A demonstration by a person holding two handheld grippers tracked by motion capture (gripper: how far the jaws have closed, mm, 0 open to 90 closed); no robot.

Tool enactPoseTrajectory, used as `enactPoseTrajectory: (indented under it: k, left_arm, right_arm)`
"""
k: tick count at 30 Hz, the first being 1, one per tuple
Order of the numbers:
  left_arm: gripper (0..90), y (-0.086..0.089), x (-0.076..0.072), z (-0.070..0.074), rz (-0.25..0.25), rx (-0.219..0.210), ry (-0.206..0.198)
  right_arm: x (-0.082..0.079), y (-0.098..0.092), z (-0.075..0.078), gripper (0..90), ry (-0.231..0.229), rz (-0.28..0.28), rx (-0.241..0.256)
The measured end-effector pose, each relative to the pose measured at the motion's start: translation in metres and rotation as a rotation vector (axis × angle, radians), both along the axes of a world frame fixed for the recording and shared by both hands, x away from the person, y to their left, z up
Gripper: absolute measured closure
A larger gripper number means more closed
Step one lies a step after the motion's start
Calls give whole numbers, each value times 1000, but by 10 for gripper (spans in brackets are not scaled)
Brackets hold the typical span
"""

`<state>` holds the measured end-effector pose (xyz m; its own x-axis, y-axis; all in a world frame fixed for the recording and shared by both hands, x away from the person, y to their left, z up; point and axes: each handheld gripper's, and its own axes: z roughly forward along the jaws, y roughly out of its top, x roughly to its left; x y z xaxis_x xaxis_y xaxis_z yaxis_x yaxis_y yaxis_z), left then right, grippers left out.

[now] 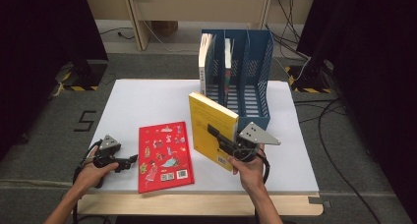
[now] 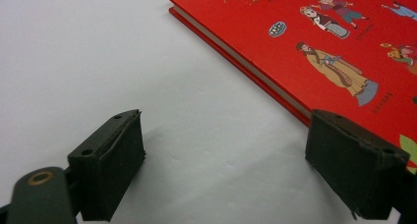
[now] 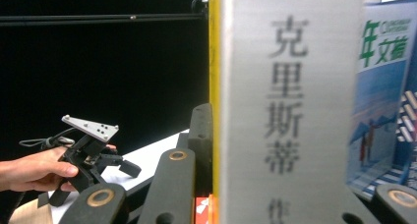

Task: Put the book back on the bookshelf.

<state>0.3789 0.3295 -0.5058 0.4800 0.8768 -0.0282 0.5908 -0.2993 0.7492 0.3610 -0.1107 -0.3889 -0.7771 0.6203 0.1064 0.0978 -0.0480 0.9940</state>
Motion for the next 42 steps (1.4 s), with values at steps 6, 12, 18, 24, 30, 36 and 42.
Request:
enactPoseTrajectory:
  k: [6, 12, 18, 24, 30, 36, 42]
  left_arm:
    - [135, 0, 0, 0, -1, 0, 0]
    - [134, 0, 0, 0, -1, 2, -1]
    - [134, 0, 0, 0, -1, 2, -2]
    - [133, 0, 0, 0, -2, 6, -2]
    - [132, 0, 0, 0, -1, 2, -2]
    - [132, 0, 0, 0, -1, 1, -2]
    - [132, 0, 0, 0, -2, 4, -2]
  right_arm:
    - [-5, -14, 11, 750, -22, -38, 10]
    - [-9, -28, 26, 751, -45, -82, 26]
    - [-13, -45, 40, 750, -69, -142, 30]
    - [-12, -62, 51, 750, -86, -205, 49]
    - [-5, -70, 56, 750, -101, -265, 35]
    - [10, -71, 59, 750, -112, -307, 39]
    - [24, -69, 59, 751, -106, -326, 32]
